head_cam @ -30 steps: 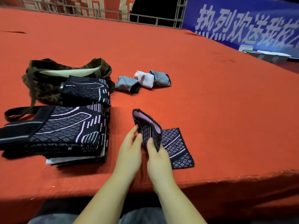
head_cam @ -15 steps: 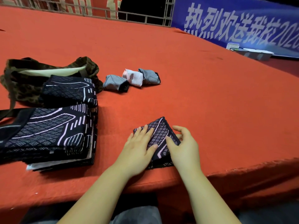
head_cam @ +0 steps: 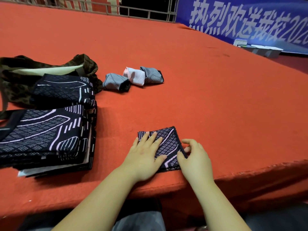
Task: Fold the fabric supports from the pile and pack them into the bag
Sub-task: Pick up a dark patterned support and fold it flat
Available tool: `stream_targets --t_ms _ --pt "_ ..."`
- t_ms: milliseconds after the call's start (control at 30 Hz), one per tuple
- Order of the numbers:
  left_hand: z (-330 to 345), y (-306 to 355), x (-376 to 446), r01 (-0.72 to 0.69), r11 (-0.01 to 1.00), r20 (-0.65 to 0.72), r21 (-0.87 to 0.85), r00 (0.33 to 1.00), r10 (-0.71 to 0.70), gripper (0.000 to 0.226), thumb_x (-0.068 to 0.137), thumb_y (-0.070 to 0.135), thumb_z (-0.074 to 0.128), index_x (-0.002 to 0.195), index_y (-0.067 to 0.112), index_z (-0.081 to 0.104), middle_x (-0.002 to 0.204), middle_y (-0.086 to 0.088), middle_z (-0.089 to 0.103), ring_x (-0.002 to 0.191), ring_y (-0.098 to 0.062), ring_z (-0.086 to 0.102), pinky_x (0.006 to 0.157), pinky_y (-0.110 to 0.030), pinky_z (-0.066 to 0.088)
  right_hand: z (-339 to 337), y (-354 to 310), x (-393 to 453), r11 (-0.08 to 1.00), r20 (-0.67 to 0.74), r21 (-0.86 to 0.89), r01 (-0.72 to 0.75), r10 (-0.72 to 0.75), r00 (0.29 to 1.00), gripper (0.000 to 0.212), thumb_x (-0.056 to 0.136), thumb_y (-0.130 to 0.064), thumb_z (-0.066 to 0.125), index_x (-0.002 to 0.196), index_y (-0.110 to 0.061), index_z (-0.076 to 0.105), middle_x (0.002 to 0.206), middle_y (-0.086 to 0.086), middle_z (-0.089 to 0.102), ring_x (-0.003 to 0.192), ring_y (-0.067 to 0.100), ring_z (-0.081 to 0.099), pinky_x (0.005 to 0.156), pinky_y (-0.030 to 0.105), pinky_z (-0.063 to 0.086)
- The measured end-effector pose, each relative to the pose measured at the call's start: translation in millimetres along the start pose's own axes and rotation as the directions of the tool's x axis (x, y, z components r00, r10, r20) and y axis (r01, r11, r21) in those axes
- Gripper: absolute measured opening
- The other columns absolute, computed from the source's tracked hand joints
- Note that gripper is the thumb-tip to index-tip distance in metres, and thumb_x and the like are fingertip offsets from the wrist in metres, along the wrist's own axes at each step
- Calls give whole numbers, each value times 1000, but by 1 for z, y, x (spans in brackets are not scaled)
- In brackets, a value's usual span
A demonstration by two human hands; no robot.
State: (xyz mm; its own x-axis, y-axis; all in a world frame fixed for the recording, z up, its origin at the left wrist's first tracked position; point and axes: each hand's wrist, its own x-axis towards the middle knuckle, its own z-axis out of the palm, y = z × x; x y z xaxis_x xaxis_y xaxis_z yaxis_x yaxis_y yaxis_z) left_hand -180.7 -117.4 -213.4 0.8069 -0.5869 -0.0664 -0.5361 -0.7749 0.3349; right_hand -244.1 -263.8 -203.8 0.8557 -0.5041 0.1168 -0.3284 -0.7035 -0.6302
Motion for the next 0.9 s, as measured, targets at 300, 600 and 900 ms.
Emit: stream_targets --t_ms 300,600,900 --pt "-5 -1 -2 205 939 -281 -277 917 -283 63 86 46 60 141 26 37 153 3 25 141 -17 22 113 -31 18 -3 -19 33 959 242 -200 -201 247 938 44 80 -48 66 109 -17 54 110 3 65 106 25 59 87 34 45" --pt "-19 0 -9 244 937 -228 -249 926 -301 76 86 50 58 148 24 23 156 -1 17 142 -19 16 114 -35 15 -14 -36 22 978 167 208 14 -50 985 22 81 -22 71 72 -21 51 73 -7 63 69 13 60 56 22 38" --pt "-94 5 -28 -1 981 -631 195 765 126 103 45 14 81 141 12 42 137 -14 51 127 -37 47 104 -49 35 -74 -97 11 870 251 31 492 -483 839 20 78 -13 69 87 -31 68 78 -11 68 75 5 61 70 24 45"
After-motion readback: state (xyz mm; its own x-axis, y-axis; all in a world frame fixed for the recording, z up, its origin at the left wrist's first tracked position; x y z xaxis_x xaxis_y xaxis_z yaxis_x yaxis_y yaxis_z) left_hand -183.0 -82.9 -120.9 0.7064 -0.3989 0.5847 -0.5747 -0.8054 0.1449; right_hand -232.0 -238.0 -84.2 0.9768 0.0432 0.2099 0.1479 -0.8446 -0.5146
